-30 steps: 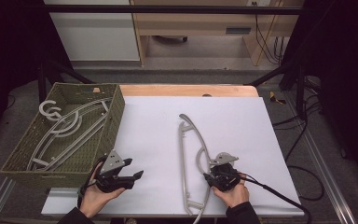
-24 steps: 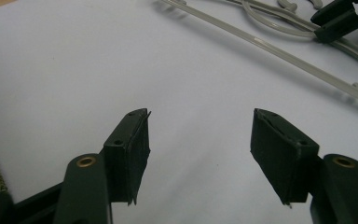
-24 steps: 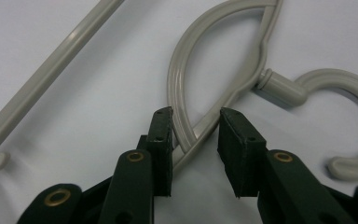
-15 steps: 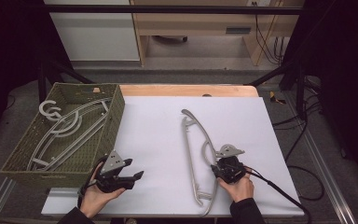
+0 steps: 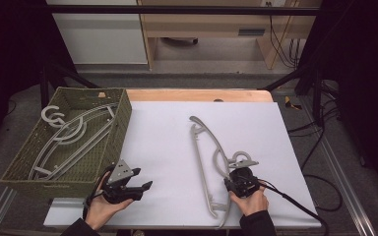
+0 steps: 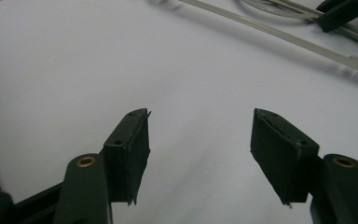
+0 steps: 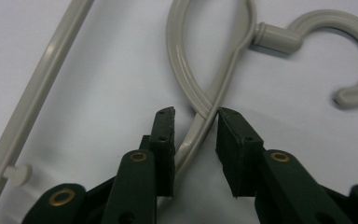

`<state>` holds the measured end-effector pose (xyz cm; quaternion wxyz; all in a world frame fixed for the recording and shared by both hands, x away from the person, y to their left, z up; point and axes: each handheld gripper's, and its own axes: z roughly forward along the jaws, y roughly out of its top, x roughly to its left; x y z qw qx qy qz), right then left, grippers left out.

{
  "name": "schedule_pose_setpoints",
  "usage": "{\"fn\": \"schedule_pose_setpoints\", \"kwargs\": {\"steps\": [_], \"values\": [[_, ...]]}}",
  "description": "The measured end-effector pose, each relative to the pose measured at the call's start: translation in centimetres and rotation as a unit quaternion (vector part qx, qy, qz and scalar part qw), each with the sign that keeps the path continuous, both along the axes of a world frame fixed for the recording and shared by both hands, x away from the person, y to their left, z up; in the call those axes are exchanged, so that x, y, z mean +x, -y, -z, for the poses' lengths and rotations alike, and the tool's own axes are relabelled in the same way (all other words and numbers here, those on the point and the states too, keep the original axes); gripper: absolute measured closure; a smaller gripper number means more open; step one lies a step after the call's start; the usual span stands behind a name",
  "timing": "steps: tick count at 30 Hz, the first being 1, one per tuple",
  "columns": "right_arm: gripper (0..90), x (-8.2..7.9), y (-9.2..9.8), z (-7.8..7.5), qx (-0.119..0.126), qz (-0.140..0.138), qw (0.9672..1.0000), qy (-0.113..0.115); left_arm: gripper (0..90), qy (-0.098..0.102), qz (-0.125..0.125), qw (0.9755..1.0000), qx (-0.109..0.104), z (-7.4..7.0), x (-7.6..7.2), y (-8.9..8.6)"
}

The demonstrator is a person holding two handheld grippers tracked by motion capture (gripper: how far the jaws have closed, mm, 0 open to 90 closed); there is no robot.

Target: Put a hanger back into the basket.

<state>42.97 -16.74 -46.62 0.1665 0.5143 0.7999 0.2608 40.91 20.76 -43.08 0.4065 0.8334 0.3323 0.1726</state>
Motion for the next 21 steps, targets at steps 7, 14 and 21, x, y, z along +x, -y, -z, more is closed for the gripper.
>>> {"fn": "schedule_pose_setpoints", "kwargs": {"steps": [7, 14, 21], "values": [[78.6, 0.7, 2.0, -0.2, -0.029, 0.003, 0.9996, 0.001, 37.0, 0.0, 0.001, 1.0, 0.0, 0.0, 0.0, 0.0], [80.5, 1.2, 4.1, -0.2, 0.005, 0.001, 1.0, -0.006, 35.9, 0.0, 0.007, 1.0, 0.001, 0.1, 0.0, 0.0], [80.7, 1.3, 4.1, -0.1, 0.001, -0.005, 1.0, -0.007, 30.7, 0.004, 0.009, 0.9999, -0.007, -0.1, 0.1, -0.1]]}}
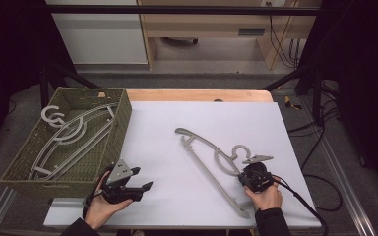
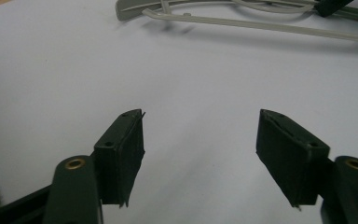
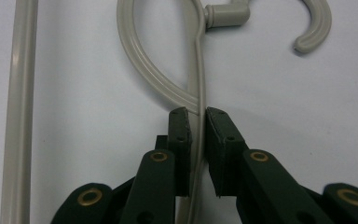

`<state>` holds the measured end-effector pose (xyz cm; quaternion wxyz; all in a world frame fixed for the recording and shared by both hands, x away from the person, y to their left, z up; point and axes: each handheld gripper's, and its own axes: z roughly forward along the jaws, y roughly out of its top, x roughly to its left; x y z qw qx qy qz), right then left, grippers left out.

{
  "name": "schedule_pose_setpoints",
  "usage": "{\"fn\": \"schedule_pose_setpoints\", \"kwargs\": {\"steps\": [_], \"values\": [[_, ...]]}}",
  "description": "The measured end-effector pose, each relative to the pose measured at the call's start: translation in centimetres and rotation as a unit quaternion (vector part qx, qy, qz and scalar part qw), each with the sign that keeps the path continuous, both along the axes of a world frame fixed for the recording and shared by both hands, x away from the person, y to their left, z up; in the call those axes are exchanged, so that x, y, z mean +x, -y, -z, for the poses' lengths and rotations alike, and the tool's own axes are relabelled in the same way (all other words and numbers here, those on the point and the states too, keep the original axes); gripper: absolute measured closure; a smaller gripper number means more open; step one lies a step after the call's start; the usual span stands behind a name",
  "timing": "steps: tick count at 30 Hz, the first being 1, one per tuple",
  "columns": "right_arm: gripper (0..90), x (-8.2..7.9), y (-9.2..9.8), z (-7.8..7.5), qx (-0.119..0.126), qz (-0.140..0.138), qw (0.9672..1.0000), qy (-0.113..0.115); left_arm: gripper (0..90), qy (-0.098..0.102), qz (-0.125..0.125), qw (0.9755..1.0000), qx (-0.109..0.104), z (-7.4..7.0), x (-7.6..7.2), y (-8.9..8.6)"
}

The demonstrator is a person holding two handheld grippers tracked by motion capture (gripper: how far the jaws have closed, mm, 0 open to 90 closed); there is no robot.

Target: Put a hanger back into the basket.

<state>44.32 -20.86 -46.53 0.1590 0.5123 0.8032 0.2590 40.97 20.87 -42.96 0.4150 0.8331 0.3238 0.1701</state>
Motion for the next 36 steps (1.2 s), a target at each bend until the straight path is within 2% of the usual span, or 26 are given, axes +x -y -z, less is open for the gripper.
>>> {"fn": "schedule_pose_setpoints", "kwargs": {"steps": [3, 4, 6, 8, 9, 10, 11, 15, 18, 23, 24, 26, 27, 29, 30, 31, 36], "values": [[81.0, 0.2, 0.0, -0.1, 0.006, -0.001, 1.0, -0.005, 25.5, 0.001, 0.004, 1.0, -0.005, -0.1, -0.1, 0.0], [81.1, 0.3, 0.0, 0.0, 0.011, -0.007, 0.9999, -0.004, 23.6, 0.003, 0.006, 1.0, -0.007, -0.2, -0.1, 0.0], [81.2, 0.6, -0.1, 0.1, 0.027, -0.034, 0.999, -0.004, 20.4, 0.003, 0.012, 0.9998, -0.016, -0.3, -0.1, 0.0], [81.2, 0.7, -0.4, 0.1, 0.037, -0.04, 0.9985, -0.002, 17.1, 0.004, 0.016, 0.9997, -0.021, -0.3, -0.2, 0.0], [81.1, 0.8, -0.4, 0.2, 0.031, -0.045, 0.9985, 0.0, 15.6, 0.006, 0.019, 0.9995, -0.023, -0.4, -0.2, 0.0], [81.0, 0.8, -0.6, 0.1, 0.039, -0.043, 0.9983, -0.001, 13.9, 0.007, 0.019, 0.9995, -0.024, -0.4, -0.3, 0.0], [80.5, 0.8, -0.4, 0.2, 0.029, -0.047, 0.9985, 0.005, 12.7, 0.007, 0.019, 0.9995, -0.024, -0.4, -0.3, 0.0], [72.6, 0.2, -0.2, -0.4, 0.035, -0.05, 0.998, 0.015, 10.8, 0.01, 0.024, 0.9992, -0.031, -0.7, -0.4, -0.1], [68.2, -0.4, 0.0, -1.1, 0.043, -0.047, 0.998, 0.006, 10.3, 0.011, 0.027, 0.999, -0.034, -0.9, -0.5, -0.1], [66.4, -0.6, -0.1, -0.6, 0.02, -0.054, 0.9982, -0.014, 10.2, 0.011, 0.024, 0.999, -0.036, -1.0, -0.4, -0.2], [67.0, -0.7, -0.4, -0.4, 0.031, -0.049, 0.9981, -0.021, 10.2, 0.011, 0.023, 0.9991, -0.035, -1.0, -0.4, -0.3], [68.9, -0.5, -0.3, -0.2, 0.012, -0.053, 0.9982, -0.025, 10.5, 0.011, 0.023, 0.9991, -0.035, -1.0, -0.4, -0.3], [70.0, -0.5, -0.4, -0.3, 0.016, -0.049, 0.9983, -0.028, 10.5, 0.011, 0.023, 0.9991, -0.033, -1.0, -0.4, -0.3], [74.2, -0.4, -0.3, -0.3, 0.007, -0.046, 0.9986, -0.025, 10.8, 0.011, 0.023, 0.9991, -0.033, -1.1, -0.4, -0.3], [75.9, -0.5, -0.4, -0.3, 0.013, -0.043, 0.9986, -0.03, 10.8, 0.011, 0.023, 0.9992, -0.032, -1.1, -0.4, -0.3], [76.9, -0.4, -0.4, -0.3, 0.001, -0.037, 0.9989, -0.03, 10.9, 0.011, 0.023, 0.9992, -0.031, -1.1, -0.4, -0.3], [77.9, -0.3, -1.0, -0.5, -0.024, -0.032, 0.9985, -0.037, 11.1, 0.011, 0.022, 0.9992, -0.03, -1.1, -0.4, -0.3]]}}
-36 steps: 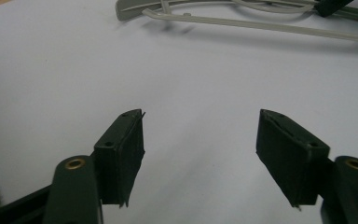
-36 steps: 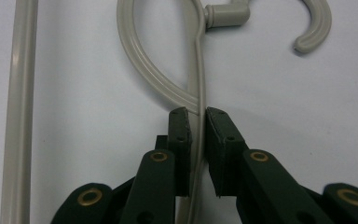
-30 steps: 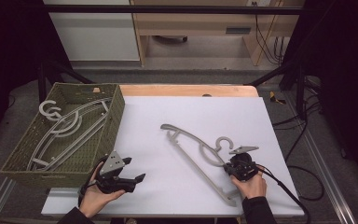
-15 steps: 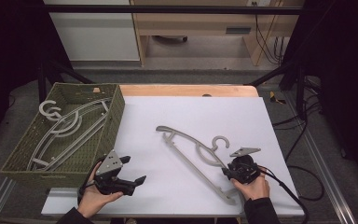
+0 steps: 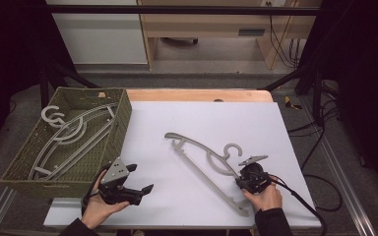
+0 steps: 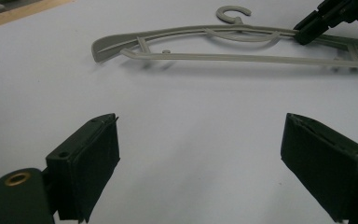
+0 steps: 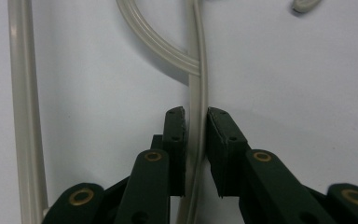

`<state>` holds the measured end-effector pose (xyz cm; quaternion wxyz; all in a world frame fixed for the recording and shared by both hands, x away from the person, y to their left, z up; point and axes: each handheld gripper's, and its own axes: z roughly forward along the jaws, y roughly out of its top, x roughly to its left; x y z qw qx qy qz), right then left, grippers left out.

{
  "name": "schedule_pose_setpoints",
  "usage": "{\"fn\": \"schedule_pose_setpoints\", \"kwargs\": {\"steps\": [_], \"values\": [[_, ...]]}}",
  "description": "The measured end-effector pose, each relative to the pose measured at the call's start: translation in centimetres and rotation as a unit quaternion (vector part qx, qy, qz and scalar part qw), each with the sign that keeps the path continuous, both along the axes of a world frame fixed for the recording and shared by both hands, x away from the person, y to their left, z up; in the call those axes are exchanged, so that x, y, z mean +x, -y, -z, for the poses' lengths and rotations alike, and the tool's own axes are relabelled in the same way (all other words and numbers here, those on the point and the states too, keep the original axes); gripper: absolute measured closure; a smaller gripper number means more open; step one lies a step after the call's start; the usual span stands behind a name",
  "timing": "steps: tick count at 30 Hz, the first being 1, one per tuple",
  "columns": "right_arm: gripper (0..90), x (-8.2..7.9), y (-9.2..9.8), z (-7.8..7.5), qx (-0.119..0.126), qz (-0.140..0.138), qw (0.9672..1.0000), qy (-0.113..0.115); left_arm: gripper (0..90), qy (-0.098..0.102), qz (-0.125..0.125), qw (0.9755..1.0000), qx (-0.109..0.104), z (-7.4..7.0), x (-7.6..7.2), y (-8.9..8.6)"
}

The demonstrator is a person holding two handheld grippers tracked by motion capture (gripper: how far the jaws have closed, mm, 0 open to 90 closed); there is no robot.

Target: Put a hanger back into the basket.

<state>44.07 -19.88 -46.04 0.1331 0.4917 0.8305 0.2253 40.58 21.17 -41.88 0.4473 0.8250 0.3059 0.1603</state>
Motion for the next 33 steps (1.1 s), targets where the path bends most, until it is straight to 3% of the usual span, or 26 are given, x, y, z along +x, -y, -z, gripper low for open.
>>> {"fn": "schedule_pose_setpoints", "kwargs": {"steps": [9, 14, 16, 17, 22, 23, 28, 31, 33], "values": [[82.7, 0.4, -0.2, -0.3, 0.009, 0.028, 0.9993, -0.023, 11.5, 0.002, 0.0, 1.0, 0.002, -0.1, 0.0, 0.0], [83.0, 0.5, 0.1, -0.3, 0.018, 0.014, 0.9996, -0.016, 11.6, 0.003, -0.002, 1.0, 0.001, -0.3, 0.0, -0.1], [83.0, 0.4, -0.1, -0.6, 0.04, 0.011, 0.999, -0.018, 11.7, 0.003, -0.001, 1.0, 0.001, -0.5, 0.0, -0.2], [83.0, 0.4, -0.1, -0.7, 0.034, 0.014, 0.9992, -0.015, 11.7, 0.004, -0.002, 1.0, 0.0, -0.6, 0.0, -0.2], [82.9, -0.1, -0.4, -1.6, 0.056, -0.029, 0.998, -0.002, 11.5, 0.007, 0.002, 1.0, -0.003, -1.4, 0.0, -0.3], [82.9, -0.1, -0.4, -1.7, 0.048, -0.039, 0.9981, 0.006, 11.4, 0.007, 0.004, 1.0, -0.004, -1.7, 0.0, -0.4], [82.9, -0.5, -1.5, -2.7, 0.049, -0.08, 0.9954, 0.015, 11.1, 0.013, 0.017, 0.9998, -0.001, -3.4, 0.0, -0.5], [82.9, -0.9, -2.0, -3.2, 0.048, -0.112, 0.9923, 0.022, 11.2, 0.014, 0.023, 0.9996, 0.007, -4.5, 0.4, -0.3], [82.9, -1.2, -2.3, -3.6, 0.053, -0.141, 0.9882, 0.027, 11.5, 0.012, 0.031, 0.9993, 0.018, -5.3, 0.8, 0.1]]}}
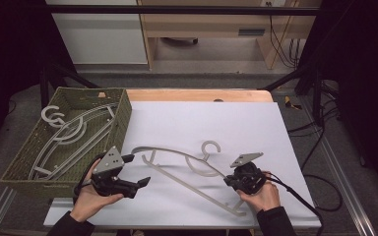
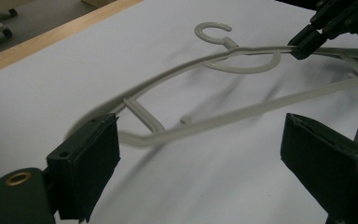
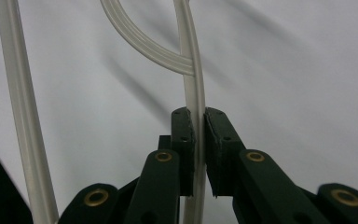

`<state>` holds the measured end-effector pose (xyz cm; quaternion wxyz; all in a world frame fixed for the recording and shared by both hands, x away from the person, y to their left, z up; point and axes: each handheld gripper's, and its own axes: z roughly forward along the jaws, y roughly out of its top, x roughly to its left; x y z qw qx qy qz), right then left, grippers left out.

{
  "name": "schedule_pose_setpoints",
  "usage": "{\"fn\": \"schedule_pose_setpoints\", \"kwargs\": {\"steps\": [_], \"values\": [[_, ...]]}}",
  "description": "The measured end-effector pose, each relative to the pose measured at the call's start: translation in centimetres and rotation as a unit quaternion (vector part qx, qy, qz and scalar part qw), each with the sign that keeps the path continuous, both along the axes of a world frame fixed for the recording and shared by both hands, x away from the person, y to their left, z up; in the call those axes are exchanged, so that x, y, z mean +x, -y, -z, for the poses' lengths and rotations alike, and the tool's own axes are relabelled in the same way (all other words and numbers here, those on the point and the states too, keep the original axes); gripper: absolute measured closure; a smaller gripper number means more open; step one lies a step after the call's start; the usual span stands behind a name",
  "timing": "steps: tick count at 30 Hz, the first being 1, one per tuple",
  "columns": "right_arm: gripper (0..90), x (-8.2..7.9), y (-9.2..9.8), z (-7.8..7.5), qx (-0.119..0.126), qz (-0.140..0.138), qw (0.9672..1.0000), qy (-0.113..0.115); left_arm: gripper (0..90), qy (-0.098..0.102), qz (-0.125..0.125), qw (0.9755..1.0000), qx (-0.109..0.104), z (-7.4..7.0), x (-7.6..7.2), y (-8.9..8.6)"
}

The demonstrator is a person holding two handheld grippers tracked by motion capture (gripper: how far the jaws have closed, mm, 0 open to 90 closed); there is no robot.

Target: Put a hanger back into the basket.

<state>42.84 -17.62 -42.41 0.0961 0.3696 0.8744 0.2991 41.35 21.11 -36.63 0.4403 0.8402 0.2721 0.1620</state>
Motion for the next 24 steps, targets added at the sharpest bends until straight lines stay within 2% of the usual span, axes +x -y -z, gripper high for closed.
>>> {"fn": "schedule_pose_setpoints", "kwargs": {"steps": [3, 5, 7, 12, 14, 15, 16, 17, 18, 20, 21, 24], "values": [[82.9, -0.4, -0.3, -0.5, 0.006, -0.018, 0.9998, 0.001, 11.7, -0.005, 0.01, 0.9998, 0.018, -0.7, 0.6, 0.4], [82.9, -0.8, -0.6, -0.9, 0.01, -0.035, 0.9993, 0.003, 12.0, -0.016, 0.021, 0.9992, 0.031, -1.1, 1.1, 0.9], [82.9, -1.1, -0.9, -1.2, 0.011, -0.046, 0.9989, 0.004, 12.7, -0.019, 0.027, 0.9983, 0.047, -1.3, 1.6, 1.3], [82.9, -1.5, -1.5, -1.4, 0.007, -0.079, 0.9968, 0.007, 15.8, -0.034, 0.055, 0.9942, 0.086, -1.4, 2.3, 2.3], [82.9, -1.7, -1.8, -1.3, 0.006, -0.086, 0.9963, 0.007, 18.0, -0.038, 0.067, 0.991, 0.109, -1.2, 2.7, 2.6], [82.9, -1.7, -1.9, -1.3, 0.005, -0.091, 0.9958, 0.007, 20.5, -0.043, 0.077, 0.9878, 0.128, -0.9, 2.9, 2.8], [82.9, -1.8, -2.0, -1.3, 0.002, -0.097, 0.9953, 0.007, 22.0, -0.043, 0.078, 0.9868, 0.135, -0.7, 3.0, 3.0], [82.9, -1.9, -2.1, -1.3, 0.003, -0.1, 0.995, 0.005, 23.7, -0.044, 0.084, 0.9843, 0.149, -0.4, 3.2, 3.2], [82.9, -2.0, -2.2, -1.4, 0.0, -0.102, 0.9947, 0.005, 26.9, -0.049, 0.088, 0.9829, 0.154, -0.2, 3.3, 3.4], [82.9, -2.0, -2.3, -1.4, 0.002, -0.109, 0.994, 0.006, 30.3, -0.051, 0.102, 0.978, 0.174, 0.4, 3.5, 3.7], [82.9, -2.1, -2.4, -1.4, 0.0, -0.109, 0.994, 0.006, 33.4, -0.052, 0.105, 0.9764, 0.181, 0.7, 3.5, 3.9], [82.9, -2.2, -2.6, -1.4, 0.002, -0.119, 0.9929, 0.008, 43.9, -0.064, 0.124, 0.968, 0.209, 1.3, 3.5, 4.4]]}}
